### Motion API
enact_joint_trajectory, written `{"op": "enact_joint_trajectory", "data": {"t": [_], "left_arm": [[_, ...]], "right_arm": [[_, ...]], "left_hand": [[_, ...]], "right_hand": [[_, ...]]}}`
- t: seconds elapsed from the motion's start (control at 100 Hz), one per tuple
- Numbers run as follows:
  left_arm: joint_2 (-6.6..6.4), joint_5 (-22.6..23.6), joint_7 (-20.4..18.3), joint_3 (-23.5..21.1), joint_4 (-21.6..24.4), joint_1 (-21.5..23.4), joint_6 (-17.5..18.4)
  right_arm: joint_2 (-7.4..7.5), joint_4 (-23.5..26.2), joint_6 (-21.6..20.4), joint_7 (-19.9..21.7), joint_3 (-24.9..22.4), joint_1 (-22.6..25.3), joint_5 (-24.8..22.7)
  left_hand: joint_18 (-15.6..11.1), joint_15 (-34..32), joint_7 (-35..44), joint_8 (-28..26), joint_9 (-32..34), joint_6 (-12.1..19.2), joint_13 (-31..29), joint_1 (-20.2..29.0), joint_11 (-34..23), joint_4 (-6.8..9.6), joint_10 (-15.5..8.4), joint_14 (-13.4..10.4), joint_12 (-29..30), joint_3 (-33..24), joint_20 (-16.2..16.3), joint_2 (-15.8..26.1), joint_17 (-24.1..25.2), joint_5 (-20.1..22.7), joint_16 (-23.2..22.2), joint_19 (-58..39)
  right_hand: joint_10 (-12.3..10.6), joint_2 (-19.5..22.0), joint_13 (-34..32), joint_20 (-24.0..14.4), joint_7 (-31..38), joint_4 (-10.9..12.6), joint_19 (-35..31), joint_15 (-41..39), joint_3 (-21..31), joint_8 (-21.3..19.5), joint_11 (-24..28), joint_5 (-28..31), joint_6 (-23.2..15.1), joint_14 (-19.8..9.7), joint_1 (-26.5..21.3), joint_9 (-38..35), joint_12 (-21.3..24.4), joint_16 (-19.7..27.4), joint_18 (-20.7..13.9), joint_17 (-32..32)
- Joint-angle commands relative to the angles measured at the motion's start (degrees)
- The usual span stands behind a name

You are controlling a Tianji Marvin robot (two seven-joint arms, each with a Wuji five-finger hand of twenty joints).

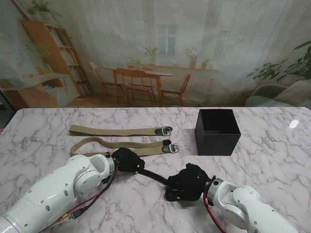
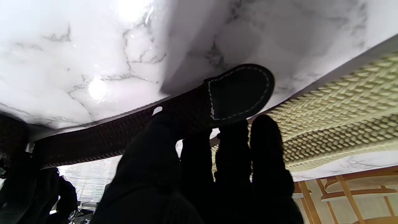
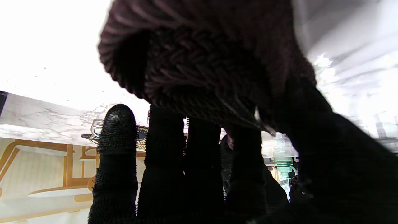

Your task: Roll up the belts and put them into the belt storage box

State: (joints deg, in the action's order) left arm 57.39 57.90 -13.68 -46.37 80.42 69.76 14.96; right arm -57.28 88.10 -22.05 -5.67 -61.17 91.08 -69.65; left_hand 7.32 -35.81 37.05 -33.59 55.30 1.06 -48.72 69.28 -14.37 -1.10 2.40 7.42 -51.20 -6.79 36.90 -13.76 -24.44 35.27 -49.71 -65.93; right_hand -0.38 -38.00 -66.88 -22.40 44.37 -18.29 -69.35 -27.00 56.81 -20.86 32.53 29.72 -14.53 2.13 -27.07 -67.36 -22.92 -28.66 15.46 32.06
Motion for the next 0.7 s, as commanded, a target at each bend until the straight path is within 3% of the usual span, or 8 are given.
{"op": "enact_joint_trajectory", "data": {"t": [0.0, 0.12, 0.22, 0.24, 0.29, 0.45, 0.58, 0.69], "left_arm": [[-0.38, 1.09, -2.18, -0.83, 0.51, 1.43, -0.31], [-0.67, 3.0, -3.0, -2.3, 1.25, 2.53, -0.18], [-0.88, 4.0, -3.93, -3.16, 1.81, 3.21, 0.12], [-0.91, 4.13, -3.99, -3.35, 1.92, 3.38, 0.19], [-1.0, 4.57, -4.52, -3.99, 2.42, 3.92, 0.34], [-1.2, 5.59, -5.62, -5.77, 3.7, 5.47, 1.17], [-1.36, 6.35, -6.79, -7.82, 5.66, 7.54, 2.36], [-1.5, 6.92, -7.93, -9.88, 7.98, 9.81, 3.93]], "right_arm": [[-0.08, -0.97, -0.21, -0.42, 0.01, 0.41, 0.07], [-0.12, -2.38, -1.12, -3.37, 0.43, -0.13, -0.08], [-0.18, -3.03, -0.73, -4.97, 0.76, -0.31, -0.38], [-0.21, -3.13, -0.61, -5.22, 0.82, -0.34, -0.32], [-0.26, -3.22, -0.3, -5.54, 0.89, -0.32, -0.24], [-0.46, -3.33, 2.25, -6.72, 1.18, -0.07, -0.3], [-0.74, -2.45, 6.57, -5.79, 1.15, 0.78, -0.08], [-0.91, -1.93, 9.74, -5.02, 1.39, 1.09, -0.06]], "left_hand": [[-0.31, -2.71, 5.48, -0.38, 2.41, 0.61, -1.96, 4.18, -1.37, 1.33, 0.83, 1.13, -0.76, -1.58, 1.35, -1.35, -1.29, 5.41, -1.16, -3.1], [-0.58, -4.06, 7.23, -0.16, 2.35, 0.9, -2.71, 3.68, -3.44, 1.59, 1.95, 1.46, -0.84, -2.33, 1.53, -1.64, -2.13, 5.74, -2.22, -3.95], [-0.61, -4.45, 7.8, -0.28, 2.36, 1.14, -3.07, 3.43, -4.04, 1.67, 2.44, 1.59, -0.83, -2.66, 1.61, -1.84, -2.49, 5.96, -2.52, -4.19], [-0.63, -4.51, 7.9, -0.31, 2.55, 1.18, -3.11, 3.41, -4.2, 1.7, 1.14, 1.62, -0.88, -2.76, 1.63, -1.86, -2.59, 5.97, -2.57, -4.24], [-0.61, -4.67, 8.1, -0.37, 2.69, 1.23, -3.2, 3.19, -4.39, 1.7, 0.86, 1.63, -0.93, -2.88, 1.67, -1.96, -2.65, 6.0, -2.7, -4.33], [-0.7, -5.18, 8.55, -0.45, 3.02, 1.38, -3.59, 3.05, -4.65, 1.77, 1.11, 1.83, -0.99, -3.34, 1.86, -2.14, -3.08, 6.34, -3.06, -4.69], [-0.75, -5.35, 8.73, -0.39, 3.11, 1.55, -3.69, 2.85, -4.73, 1.74, 1.21, 1.91, -0.92, -3.63, 1.98, -2.3, -3.22, 6.45, -3.21, -4.83], [-0.68, -5.3, 8.76, -0.3, 3.14, 1.61, -3.67, 2.77, -4.71, 1.73, 1.2, 1.99, -0.84, -3.82, 2.0, -2.35, -3.13, 6.51, -3.22, -4.79]], "right_hand": [[-5.11, 2.65, -2.32, -1.01, -8.04, 3.24, -0.26, -4.3, 6.92, 1.97, 5.63, -9.0, -7.59, -2.95, -9.6, -5.46, -2.23, -1.29, 0.38, -0.72], [-5.86, 2.44, -2.46, -0.89, -8.92, 3.18, 0.05, -4.28, 6.72, 4.63, 5.41, -19.1, -7.16, -3.6, -9.61, -5.61, -2.41, -1.29, -0.13, -0.92], [-6.35, 2.03, -2.53, -0.67, -6.29, 2.88, 0.34, -4.17, 7.31, 5.81, 5.63, -24.04, 2.94, -3.99, -9.07, -5.53, -2.25, -1.21, -0.59, -0.82], [-6.42, 2.07, -2.49, -0.64, -6.06, 2.86, 0.38, -4.15, 7.28, 6.0, 5.75, -24.34, 5.14, -4.05, -9.04, -5.46, -2.24, -1.19, -0.55, -0.88], [-6.75, 2.12, -2.34, -0.5, -6.26, 2.74, 0.47, -3.95, 7.3, 8.2, 6.78, -24.72, 13.19, -4.32, -8.79, -4.77, -1.72, -1.06, -0.61, -0.92], [-5.95, 3.0, -2.43, -0.22, -4.55, 2.87, 0.41, -4.28, 6.81, 9.74, 10.61, -24.64, 24.63, -3.61, -8.0, -3.64, 0.33, -1.02, -0.34, -0.96], [-4.6, 6.04, -3.37, -0.15, -0.6, 4.89, -0.45, -5.8, 5.64, 9.1, 13.91, -19.41, 25.84, -1.85, -6.35, -5.29, 1.27, -1.22, 0.76, -0.8], [-3.65, 8.58, -4.45, -0.26, 0.21, 8.78, -1.73, -7.18, 5.36, 7.65, 14.43, -5.88, 21.92, -0.89, -5.39, -7.72, 0.5, -1.34, 1.59, -0.34]]}}
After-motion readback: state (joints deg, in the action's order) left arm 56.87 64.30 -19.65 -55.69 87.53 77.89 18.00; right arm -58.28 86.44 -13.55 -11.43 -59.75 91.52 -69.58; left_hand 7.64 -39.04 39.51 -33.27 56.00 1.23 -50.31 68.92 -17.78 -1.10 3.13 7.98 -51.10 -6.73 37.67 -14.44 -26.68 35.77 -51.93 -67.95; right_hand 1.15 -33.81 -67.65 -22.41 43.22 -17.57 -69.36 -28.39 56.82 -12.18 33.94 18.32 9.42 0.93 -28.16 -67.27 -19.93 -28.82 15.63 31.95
